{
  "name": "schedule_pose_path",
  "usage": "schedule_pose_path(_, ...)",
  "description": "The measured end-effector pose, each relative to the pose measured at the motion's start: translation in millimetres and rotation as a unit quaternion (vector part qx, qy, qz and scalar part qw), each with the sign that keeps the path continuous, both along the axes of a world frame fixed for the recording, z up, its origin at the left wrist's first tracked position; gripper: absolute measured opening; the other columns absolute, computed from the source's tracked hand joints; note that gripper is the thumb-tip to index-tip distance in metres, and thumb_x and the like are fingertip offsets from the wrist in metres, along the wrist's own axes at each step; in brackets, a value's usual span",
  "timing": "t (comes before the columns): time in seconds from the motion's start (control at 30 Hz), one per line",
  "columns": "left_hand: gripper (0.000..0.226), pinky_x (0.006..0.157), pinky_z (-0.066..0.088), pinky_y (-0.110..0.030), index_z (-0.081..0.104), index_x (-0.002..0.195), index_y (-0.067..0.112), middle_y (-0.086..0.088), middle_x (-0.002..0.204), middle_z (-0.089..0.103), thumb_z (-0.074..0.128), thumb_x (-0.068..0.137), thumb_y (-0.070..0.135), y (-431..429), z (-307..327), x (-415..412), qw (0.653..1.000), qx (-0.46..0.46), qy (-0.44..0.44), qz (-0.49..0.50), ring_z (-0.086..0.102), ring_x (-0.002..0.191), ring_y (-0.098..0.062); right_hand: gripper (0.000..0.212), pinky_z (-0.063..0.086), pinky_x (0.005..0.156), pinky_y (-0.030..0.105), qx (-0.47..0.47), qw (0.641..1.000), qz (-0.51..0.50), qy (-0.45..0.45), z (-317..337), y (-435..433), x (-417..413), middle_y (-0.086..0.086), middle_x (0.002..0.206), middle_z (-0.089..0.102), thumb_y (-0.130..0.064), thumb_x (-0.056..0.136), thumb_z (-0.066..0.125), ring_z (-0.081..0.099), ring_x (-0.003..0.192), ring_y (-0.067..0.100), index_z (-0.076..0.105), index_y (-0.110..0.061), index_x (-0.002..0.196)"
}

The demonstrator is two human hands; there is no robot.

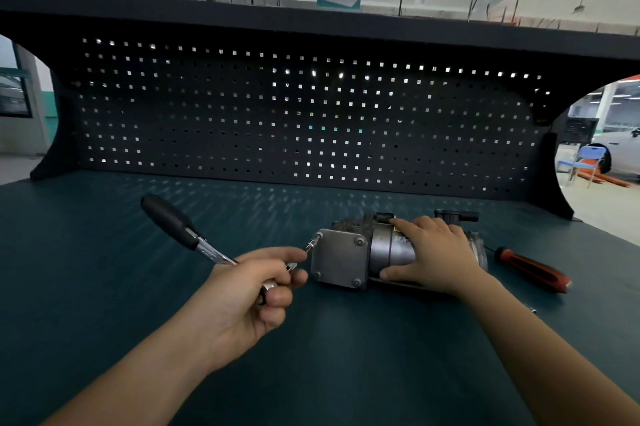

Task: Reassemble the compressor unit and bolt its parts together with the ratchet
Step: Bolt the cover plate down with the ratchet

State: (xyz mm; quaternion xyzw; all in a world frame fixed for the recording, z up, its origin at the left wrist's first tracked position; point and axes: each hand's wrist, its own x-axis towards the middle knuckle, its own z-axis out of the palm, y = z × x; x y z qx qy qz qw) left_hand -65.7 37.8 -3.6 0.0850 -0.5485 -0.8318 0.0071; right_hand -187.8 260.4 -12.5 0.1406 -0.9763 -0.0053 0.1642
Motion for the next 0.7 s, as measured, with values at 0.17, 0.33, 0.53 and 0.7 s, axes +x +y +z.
schedule_pose_path(0.17,0.024,0.031,0.029,-0.012,0.063,0.074,-0.002,-0.009,0.052,0.056,0.041,0.082,-0.009,3,-9,3,1.0,0.022,-0.004,0.008,0.036,0.03,-0.008,0.094,0.021,0.107,0.033,-0.024,1.0,-0.002,0.009,-2,-1,3,-0.002,0.139,0.038,-0.071,0.069,0.06,0.031,0.13,0.019,0.021,-0.034,0.146)
schedule_pose_path(0.33,0.028,0.029,0.028,-0.015,0.059,0.062,0.0,-0.011,0.05,0.053,0.039,0.079,-0.011,18,-27,8,0.999,0.04,0.009,0.03,0.035,0.029,-0.01,0.093,0.02,0.107,0.034,-0.037,0.999,0.002,0.021,-6,-2,7,-0.004,0.14,0.036,-0.069,0.068,0.062,0.028,0.132,0.019,0.022,-0.036,0.145)
schedule_pose_path(0.53,0.024,0.03,0.026,-0.01,0.059,0.078,0.0,-0.009,0.048,0.052,0.037,0.083,-0.007,25,-26,20,0.995,0.095,0.007,0.017,0.032,0.026,-0.007,0.093,0.019,0.108,0.034,-0.047,0.999,0.005,0.026,-8,-1,8,-0.003,0.139,0.037,-0.07,0.067,0.062,0.029,0.131,0.019,0.024,-0.036,0.145)
schedule_pose_path(0.7,0.041,0.029,0.026,-0.015,0.063,0.1,0.012,-0.024,0.055,0.06,0.034,0.085,-0.013,38,-29,38,0.997,-0.004,0.031,-0.065,0.032,0.024,-0.015,0.093,0.018,0.108,0.034,-0.052,0.998,0.005,0.018,-6,-1,4,-0.004,0.14,0.038,-0.07,0.068,0.062,0.029,0.131,0.018,0.023,-0.035,0.146)
